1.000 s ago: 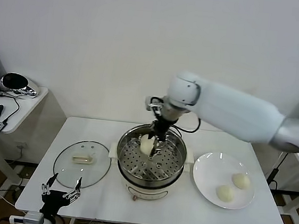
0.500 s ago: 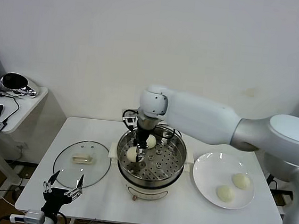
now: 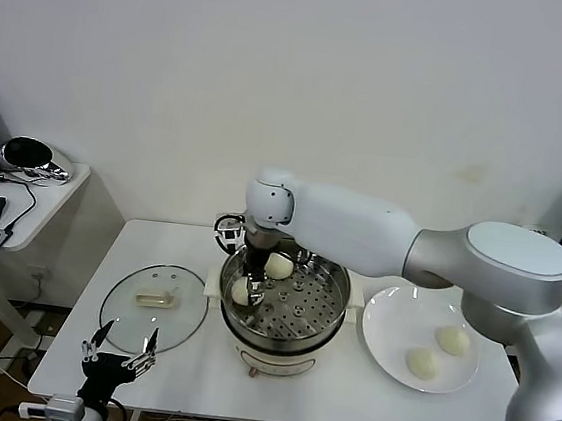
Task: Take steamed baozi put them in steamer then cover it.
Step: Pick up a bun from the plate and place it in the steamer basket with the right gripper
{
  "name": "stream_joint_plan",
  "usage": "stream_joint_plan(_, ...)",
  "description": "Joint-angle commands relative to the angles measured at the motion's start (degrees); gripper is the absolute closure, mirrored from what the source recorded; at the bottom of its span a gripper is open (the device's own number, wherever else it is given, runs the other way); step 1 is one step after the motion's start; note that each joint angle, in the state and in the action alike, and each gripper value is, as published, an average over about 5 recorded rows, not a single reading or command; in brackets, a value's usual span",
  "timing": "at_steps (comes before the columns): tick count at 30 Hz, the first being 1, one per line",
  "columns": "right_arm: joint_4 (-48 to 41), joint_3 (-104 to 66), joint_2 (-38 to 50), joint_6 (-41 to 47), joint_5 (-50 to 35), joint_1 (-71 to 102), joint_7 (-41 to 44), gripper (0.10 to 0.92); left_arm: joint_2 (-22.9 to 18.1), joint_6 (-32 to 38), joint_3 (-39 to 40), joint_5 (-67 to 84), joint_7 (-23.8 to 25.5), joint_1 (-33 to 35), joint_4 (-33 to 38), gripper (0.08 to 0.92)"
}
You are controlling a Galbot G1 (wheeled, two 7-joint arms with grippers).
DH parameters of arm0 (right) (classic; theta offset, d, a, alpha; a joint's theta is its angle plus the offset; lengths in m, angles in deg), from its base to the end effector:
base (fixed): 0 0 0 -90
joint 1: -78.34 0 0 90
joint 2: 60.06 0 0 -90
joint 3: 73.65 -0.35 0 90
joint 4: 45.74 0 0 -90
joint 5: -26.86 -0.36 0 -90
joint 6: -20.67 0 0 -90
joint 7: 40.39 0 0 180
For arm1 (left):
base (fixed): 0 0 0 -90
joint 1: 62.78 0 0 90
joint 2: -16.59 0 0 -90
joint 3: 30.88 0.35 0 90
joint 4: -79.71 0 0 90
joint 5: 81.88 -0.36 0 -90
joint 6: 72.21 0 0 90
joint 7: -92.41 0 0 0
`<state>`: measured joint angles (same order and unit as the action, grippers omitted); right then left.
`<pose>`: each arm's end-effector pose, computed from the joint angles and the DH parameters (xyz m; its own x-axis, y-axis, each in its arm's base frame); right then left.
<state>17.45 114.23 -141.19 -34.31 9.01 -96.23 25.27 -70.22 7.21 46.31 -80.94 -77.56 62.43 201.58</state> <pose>0.5487 0.2355 -0.0964 -0.0396 -0.1754 0.9837 -0.9589 -0.2700 -0.0868 0.1537 0.0766 -0.2993 -0.9701 -0.0103 0.2426 0.0183 0.9931 0.1155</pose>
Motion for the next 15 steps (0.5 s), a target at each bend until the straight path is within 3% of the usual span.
stream_joint_plan(1, 1.09, -1.68, 1.44, 0.27, 0.88, -0.22, -0.13, 0.237, -0.19, -0.23, 0.09, 0.05, 0.18, 0.05, 0.66, 0.177)
stream_joint_plan(6, 7.60, -3.64, 8.14, -0.16, 0.99, -2.27, 0.45, 0.204, -0.49, -0.34, 0.43, -0.06, 0.27, 0.57, 1.29, 0.177)
stream_joint_plan(15, 18.07, -7.76, 30.84, -10.05, 2.41, -8.63, 6.18, 0.203, 0.08, -1.28, 1.17, 0.72, 0.79, 1.59, 1.94, 0.177)
